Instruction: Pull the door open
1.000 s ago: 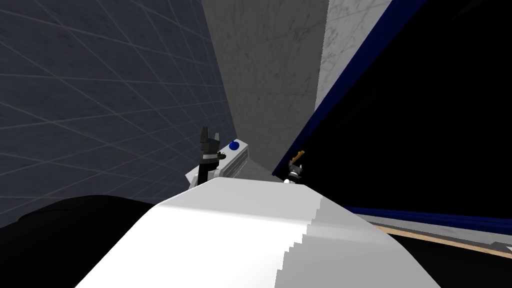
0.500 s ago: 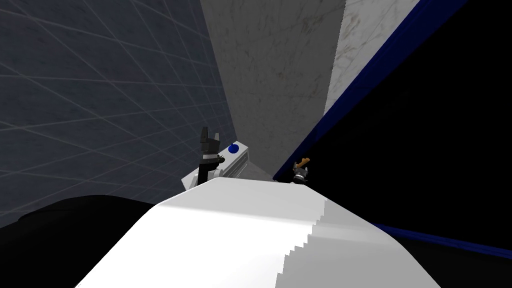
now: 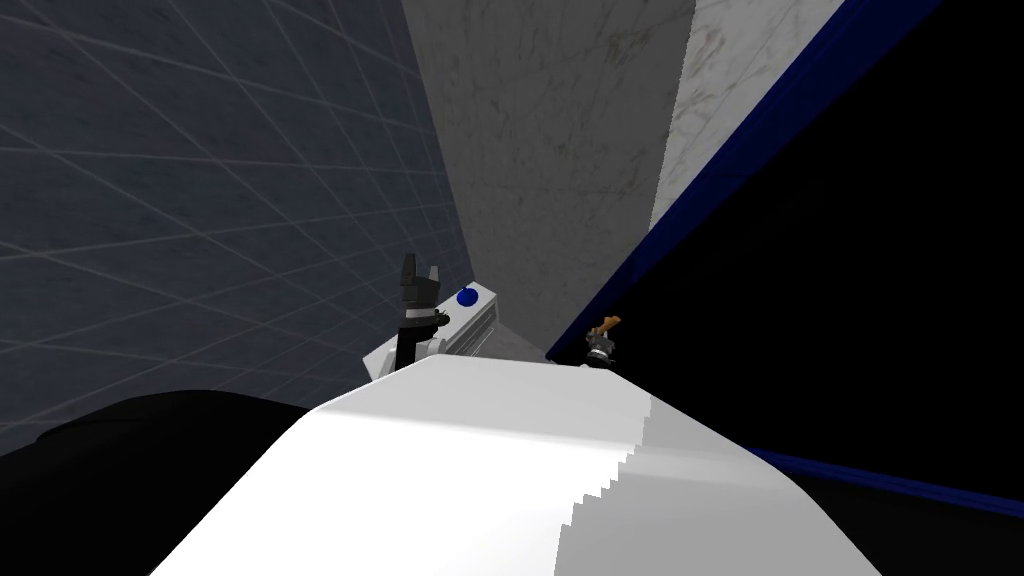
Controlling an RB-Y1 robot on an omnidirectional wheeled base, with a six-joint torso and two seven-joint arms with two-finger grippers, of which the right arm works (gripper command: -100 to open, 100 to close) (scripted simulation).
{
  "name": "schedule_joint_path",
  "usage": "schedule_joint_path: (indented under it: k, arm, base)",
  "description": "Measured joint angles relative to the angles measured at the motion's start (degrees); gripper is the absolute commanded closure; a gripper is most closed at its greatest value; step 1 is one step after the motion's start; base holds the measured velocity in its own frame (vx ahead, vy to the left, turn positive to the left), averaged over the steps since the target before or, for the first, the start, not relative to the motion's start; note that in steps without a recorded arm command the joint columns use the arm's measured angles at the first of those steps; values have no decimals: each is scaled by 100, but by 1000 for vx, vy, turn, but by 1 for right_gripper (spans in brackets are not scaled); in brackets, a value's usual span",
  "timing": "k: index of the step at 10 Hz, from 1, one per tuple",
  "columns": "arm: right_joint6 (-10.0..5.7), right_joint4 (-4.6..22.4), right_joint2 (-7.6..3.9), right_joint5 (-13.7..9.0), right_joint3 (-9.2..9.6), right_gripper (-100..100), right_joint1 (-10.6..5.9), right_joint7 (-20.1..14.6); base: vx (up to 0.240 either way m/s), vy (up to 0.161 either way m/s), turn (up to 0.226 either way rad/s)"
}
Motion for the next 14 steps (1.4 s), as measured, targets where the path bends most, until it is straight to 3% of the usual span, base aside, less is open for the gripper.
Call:
schedule_joint_path:
  k: [4,6,10,12,14]
  arm:
    - [-21,-33,-45,37,61,100,-22,-58]
    - [7,-158,-71,95,177,100,67,-111]
    - [-25,-150,-184,268,511,100,81,-378]
    - [3,-173,-188,307,594,100,89,-423]
    - [-19,-243,-270,350,688,100,116,-498]
  base:
    - [-121,-2,45]
    - [-202,-2,69]
    - [-222,-12,76]
    - [-114,2,49]
    - [-227,-18,83]
